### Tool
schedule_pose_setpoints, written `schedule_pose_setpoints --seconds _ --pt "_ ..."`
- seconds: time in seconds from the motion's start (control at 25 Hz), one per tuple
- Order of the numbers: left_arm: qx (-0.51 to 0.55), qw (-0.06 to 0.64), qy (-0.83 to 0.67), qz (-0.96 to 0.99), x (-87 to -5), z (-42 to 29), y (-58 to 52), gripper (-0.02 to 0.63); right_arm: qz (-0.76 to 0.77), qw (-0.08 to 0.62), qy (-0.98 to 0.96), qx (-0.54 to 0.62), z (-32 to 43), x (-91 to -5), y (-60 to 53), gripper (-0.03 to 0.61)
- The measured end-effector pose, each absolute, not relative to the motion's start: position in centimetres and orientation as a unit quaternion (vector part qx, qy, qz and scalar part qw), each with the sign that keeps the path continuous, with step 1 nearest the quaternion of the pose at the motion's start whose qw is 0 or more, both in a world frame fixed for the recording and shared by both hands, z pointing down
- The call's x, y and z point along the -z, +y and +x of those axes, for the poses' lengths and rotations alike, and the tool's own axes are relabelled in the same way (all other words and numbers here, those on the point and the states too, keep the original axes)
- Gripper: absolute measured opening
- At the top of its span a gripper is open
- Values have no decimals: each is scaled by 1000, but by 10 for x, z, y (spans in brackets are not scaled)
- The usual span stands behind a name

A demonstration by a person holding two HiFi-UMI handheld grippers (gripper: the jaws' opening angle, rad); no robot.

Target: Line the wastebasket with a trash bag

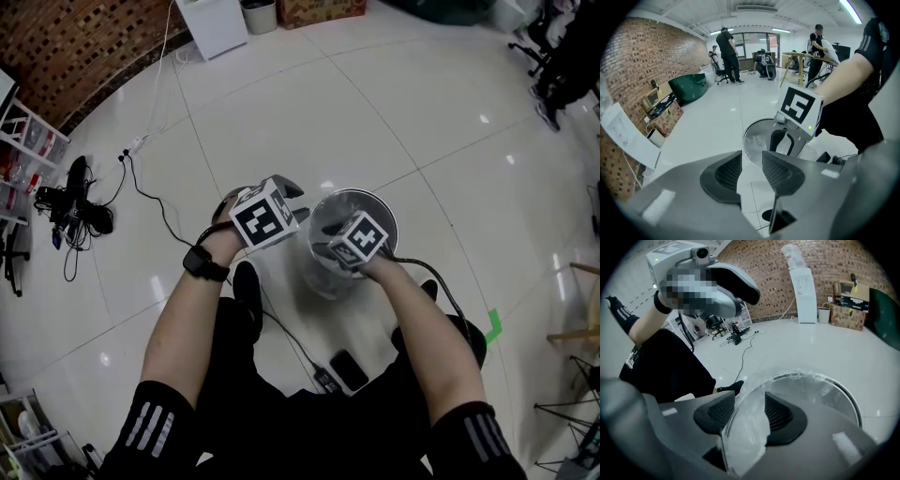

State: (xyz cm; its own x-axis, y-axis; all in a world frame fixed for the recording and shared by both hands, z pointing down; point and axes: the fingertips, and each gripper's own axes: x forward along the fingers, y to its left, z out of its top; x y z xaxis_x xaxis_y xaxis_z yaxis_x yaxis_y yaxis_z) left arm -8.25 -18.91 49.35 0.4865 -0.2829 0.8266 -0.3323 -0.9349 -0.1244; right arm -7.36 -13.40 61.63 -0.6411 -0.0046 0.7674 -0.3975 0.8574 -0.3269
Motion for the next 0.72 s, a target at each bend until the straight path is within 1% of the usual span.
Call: schedule_pose_setpoints --seconds 0.08,0.28,0.32,0.36,0.4,0.48,0.6,0.72 --pt "-474 26 -178 862 -493 -85 -188 129 115 417 -866 -249 -75 -627 -132 213" --pt "-481 24 -177 858 -495 -95 -185 129 109 434 -865 -227 -86 -643 -131 211" --pt "-481 24 -178 858 -496 -95 -186 129 108 436 -864 -228 -86 -647 -130 202" --pt "-481 23 -178 858 -495 -95 -187 129 108 436 -864 -228 -86 -648 -129 192" --pt "-480 23 -178 859 -495 -95 -188 129 108 435 -866 -224 -87 -646 -128 164" --pt "-480 22 -178 859 -493 -97 -190 129 105 435 -872 -200 -90 -635 -129 68" --pt "-481 21 -180 858 -491 -100 -193 129 108 432 -878 -178 -84 -616 -132 35" --pt "-487 23 -177 855 -495 -99 -192 129 131 422 -879 -177 -65 -600 -142 28"
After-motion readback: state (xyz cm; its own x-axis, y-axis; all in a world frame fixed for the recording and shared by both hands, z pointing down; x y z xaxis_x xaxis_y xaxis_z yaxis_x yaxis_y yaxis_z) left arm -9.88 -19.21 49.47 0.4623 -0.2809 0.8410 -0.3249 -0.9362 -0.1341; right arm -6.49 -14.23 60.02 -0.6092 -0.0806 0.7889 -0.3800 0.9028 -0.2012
